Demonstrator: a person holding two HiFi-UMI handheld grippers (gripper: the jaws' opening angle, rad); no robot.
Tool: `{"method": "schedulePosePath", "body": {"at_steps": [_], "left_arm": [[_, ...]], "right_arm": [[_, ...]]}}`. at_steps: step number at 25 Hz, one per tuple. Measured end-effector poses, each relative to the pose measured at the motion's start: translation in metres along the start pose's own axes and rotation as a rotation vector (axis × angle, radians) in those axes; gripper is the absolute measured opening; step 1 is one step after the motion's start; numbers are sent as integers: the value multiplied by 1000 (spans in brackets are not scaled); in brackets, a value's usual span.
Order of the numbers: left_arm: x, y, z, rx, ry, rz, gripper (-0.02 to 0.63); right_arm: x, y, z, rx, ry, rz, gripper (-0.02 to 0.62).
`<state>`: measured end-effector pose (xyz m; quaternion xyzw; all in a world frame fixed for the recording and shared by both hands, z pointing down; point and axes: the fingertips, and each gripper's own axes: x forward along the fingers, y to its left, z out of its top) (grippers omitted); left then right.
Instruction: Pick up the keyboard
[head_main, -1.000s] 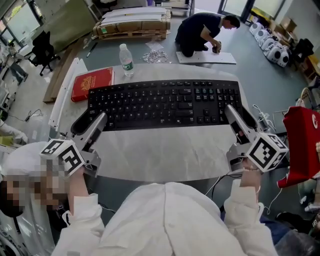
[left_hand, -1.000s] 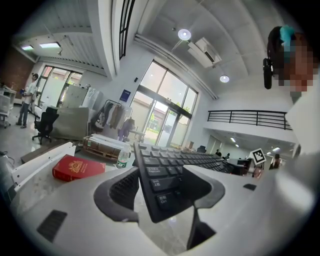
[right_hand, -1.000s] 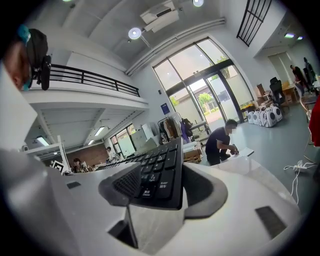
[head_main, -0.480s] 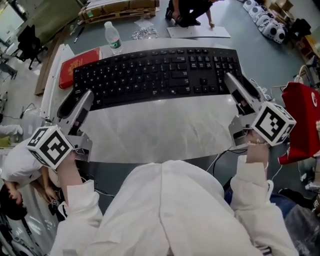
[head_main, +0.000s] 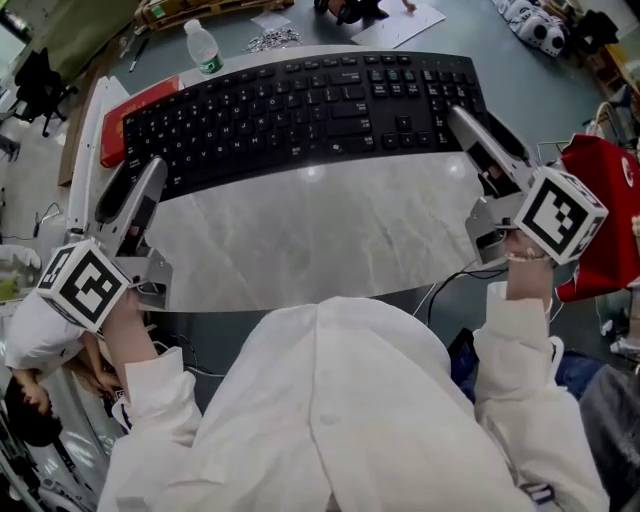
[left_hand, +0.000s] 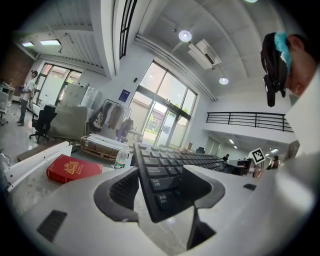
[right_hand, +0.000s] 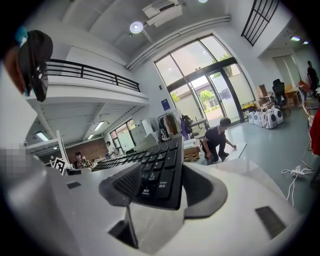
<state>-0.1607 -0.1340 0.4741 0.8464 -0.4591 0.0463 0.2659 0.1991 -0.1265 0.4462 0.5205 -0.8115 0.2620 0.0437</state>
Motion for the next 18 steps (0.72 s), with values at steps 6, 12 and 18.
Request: {"method": "schedulePosePath", "body": {"at_steps": [6, 12, 18], "left_arm": [[1, 1, -5, -24, 4, -19, 265], [1, 4, 1, 10, 5, 17, 265], [5, -1, -4, 2, 24, 10, 265]], "right_arm": [[-3, 2, 0, -2, 5, -12, 273], [-4, 1, 2, -5, -7, -24, 272], [-17, -5, -2, 3, -1, -71, 270]]}}
